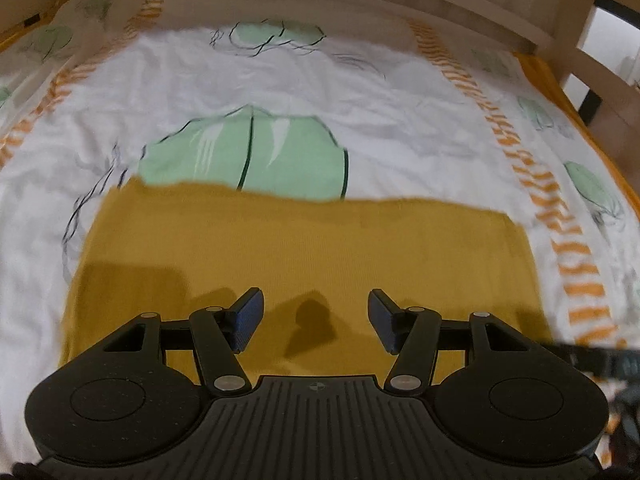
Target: Fold small clothes
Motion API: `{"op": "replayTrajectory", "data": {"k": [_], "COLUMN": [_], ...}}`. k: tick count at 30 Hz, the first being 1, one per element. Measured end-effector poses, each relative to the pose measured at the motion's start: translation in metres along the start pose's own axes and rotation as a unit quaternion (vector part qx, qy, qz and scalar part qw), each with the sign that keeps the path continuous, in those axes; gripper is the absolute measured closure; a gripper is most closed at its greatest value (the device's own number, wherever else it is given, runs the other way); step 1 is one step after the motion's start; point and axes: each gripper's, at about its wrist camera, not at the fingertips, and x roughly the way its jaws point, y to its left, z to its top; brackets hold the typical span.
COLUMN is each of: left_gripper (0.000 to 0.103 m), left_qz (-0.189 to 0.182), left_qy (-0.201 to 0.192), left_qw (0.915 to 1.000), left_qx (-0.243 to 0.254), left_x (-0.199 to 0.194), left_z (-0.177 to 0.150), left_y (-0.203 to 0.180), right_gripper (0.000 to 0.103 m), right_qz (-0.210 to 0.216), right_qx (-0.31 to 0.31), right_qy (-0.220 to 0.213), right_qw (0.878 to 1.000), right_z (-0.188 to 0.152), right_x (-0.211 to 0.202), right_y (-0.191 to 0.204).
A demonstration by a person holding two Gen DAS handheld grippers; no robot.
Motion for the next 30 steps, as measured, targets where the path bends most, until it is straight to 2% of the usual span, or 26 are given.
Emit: {"op": "replayTrajectory", "data": {"k": [6, 16, 22, 28, 30], "left_gripper": [0.047, 0.046, 0.044, 0.044, 0.044], "left_qz": [0.024, 0.029, 0.011, 0.016, 0.016], "left_qy": [0.000, 0.017, 0.027, 0.029, 0.029], "left_qw": [0.9997, 0.9985, 0.9988, 0.9984, 0.9986], "left_qx": [0.007, 0.042, 0.040, 0.045, 0.042], "left_x": [0.038, 0.073, 0.077, 0.080, 0.080], "left_z": [0.019, 0.014, 0.015, 0.017, 0.017], "left_y": [-0.004, -0.006, 0.002, -0.003, -0.003], "right_gripper": [0.001, 0.000, 0.000, 0.000, 0.000], "right_qz": [0.001, 0.008, 0.066, 0.153, 0.159], "right_qx": [0.011, 0.025, 0.063, 0.124, 0.124], "right_qy": [-0.007, -0.023, -0.045, -0.063, -0.064], "right_qw": [1.000, 0.999, 0.995, 0.978, 0.977], "right_z": [0.003, 0.007, 0.009, 0.015, 0.017], "right_x": [0.003, 0.007, 0.013, 0.025, 0.028], "right_y": [-0.002, -0.006, -0.023, -0.037, -0.035]}}
